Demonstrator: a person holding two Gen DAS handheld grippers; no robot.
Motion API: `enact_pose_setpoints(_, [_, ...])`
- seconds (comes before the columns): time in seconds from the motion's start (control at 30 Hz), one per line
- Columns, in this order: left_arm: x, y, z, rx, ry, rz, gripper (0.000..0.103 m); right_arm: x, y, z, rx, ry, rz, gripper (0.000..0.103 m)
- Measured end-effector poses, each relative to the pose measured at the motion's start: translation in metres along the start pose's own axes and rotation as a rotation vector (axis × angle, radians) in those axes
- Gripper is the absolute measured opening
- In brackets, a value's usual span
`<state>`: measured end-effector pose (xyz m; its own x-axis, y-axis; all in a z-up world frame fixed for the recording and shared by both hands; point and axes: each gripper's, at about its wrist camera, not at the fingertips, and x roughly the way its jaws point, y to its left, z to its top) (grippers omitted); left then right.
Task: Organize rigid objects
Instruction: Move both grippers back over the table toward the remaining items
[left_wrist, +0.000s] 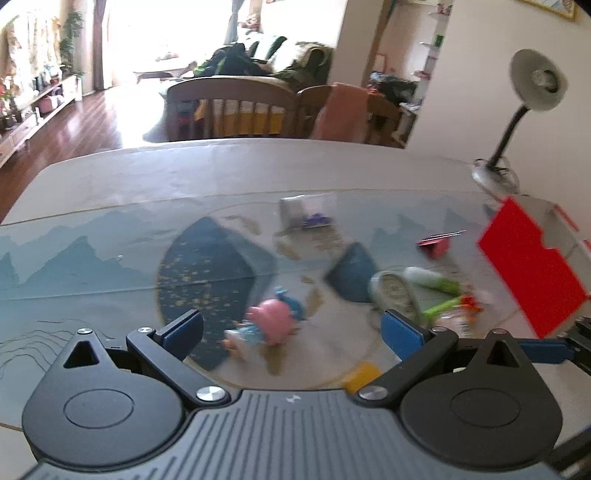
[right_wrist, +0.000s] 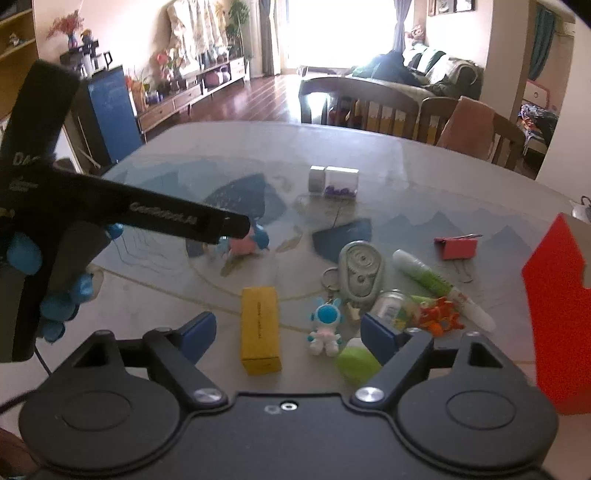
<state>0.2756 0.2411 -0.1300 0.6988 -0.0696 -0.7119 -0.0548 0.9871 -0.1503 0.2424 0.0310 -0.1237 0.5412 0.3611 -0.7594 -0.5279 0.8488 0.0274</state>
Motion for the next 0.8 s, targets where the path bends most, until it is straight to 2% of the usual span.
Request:
enact_pose_setpoints(0.1, [0.015, 0.007, -0.003, 0.016, 0.010, 0.020, 0.103, 0.014, 0.003, -0.001, -0.012, 0.027, -0.009, 0.084])
enact_pose_setpoints(0.3, [0.039, 0.016, -0.009, 0.050, 0.017, 0.003, 0.103, 0.036, 0.013, -0.003, -0.058, 0.070, 0.004, 0.078])
enact_pose_setpoints(0.47, [0.056, 0.020, -0.011, 0.056, 0.037, 0.023, 0.103, 0.051, 0.019, -0.004, -0.080, 0.100, 0.007, 0.070])
enact_pose_setpoints(0.8, [0.064, 0.024, -0.018, 0.059, 0.035, 0.020, 0.101, 0.066, 0.020, -0.005, -0.059, 0.143, 0.011, 0.054])
